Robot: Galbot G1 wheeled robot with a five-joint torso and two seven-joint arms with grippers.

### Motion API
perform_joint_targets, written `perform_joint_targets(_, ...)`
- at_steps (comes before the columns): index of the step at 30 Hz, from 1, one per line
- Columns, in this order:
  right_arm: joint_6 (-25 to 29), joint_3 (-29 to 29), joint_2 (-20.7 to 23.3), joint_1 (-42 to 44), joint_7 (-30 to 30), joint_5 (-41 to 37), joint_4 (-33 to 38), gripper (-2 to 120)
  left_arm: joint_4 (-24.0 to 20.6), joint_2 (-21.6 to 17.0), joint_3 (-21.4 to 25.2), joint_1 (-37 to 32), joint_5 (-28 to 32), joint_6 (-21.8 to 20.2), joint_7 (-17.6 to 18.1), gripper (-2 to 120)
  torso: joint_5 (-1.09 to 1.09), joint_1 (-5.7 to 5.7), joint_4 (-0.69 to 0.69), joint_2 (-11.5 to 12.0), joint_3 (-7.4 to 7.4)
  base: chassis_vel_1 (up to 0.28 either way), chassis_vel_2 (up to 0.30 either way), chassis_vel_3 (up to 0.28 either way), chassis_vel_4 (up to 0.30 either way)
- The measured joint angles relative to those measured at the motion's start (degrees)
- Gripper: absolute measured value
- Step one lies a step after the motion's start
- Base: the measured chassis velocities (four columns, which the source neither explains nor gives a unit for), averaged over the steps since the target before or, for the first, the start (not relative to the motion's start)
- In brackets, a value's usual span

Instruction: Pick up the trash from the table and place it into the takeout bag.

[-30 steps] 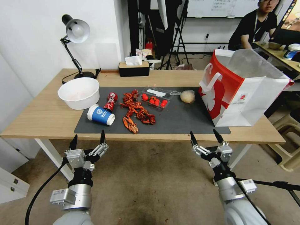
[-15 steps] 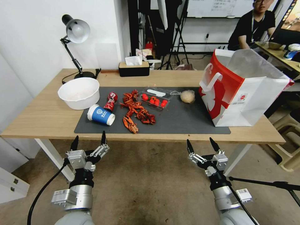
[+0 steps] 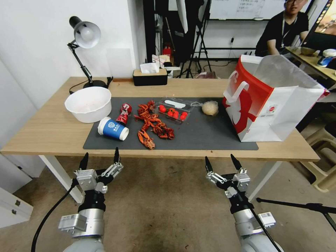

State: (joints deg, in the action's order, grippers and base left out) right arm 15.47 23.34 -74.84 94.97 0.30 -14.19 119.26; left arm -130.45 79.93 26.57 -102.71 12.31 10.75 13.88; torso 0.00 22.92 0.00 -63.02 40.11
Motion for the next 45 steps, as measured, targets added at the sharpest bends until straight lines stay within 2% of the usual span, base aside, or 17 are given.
perform_joint_targets(10,-3.80,-2.72,1.07,-7.24,1.54,1.33,-1.06,100,0.17,0.52,0.01,0.08,-0.41,0.08,-0.08,100,0.01,0.00,0.01,0.00,0.00,0.000,0.000,0.000,0.000)
perform_joint_targets(17,-10.81,-5.02,4.07,-13.24,3.69,0.60,-1.36,100,0.47,0.50,0.62,0.10,-0.49,0.45,-0.04,100,0.01,0.00,-0.01,0.00,0.01,0.000,0.000,0.000,0.000)
perform_joint_targets(24,-18.52,-9.06,4.66,-19.91,10.02,2.59,-2.20,100,0.81,0.94,0.40,0.43,-0.78,0.43,-0.20,100,0.01,0.00,0.00,0.00,0.01,0.000,0.000,0.000,0.000)
perform_joint_targets(32,-22.55,-11.02,4.64,-24.14,14.07,2.16,-3.00,100,0.97,0.95,0.42,0.46,-0.80,0.38,-0.24,100,0.00,0.00,0.00,0.00,0.01,0.000,0.000,0.000,0.000)
perform_joint_targets(37,-28.29,-13.93,3.88,-32.39,22.23,-1.69,-5.88,100,1.19,0.95,0.61,0.40,-0.77,0.31,0.00,100,0.00,0.00,0.02,0.00,0.01,0.000,0.000,0.000,0.000)
perform_joint_targets(40,-29.10,-14.30,3.74,-33.42,23.31,-2.30,-6.40,100,1.19,0.96,0.62,0.37,-0.76,0.31,0.02,100,-0.01,0.00,0.01,0.00,0.01,0.000,0.000,0.000,0.000)
perform_joint_targets(43,-31.73,-15.10,3.61,-35.96,26.14,-3.90,-7.63,100,1.19,1.03,0.69,0.31,-0.73,0.31,0.07,100,0.00,0.01,0.00,0.00,0.01,0.000,0.000,0.000,0.000)
perform_joint_targets(44,-34.77,-15.50,3.65,-37.90,28.32,-6.35,-8.24,100,1.19,1.06,0.73,0.27,-0.70,0.34,0.08,100,0.01,0.00,0.00,0.00,0.01,0.000,0.000,0.000,0.000)
perform_joint_targets(45,-34.77,-15.50,3.65,-37.90,28.32,-6.35,-8.24,100,1.19,1.06,0.73,0.27,-0.70,0.34,0.08,100,0.01,0.00,0.00,0.00,0.01,0.000,0.000,0.000,0.000)
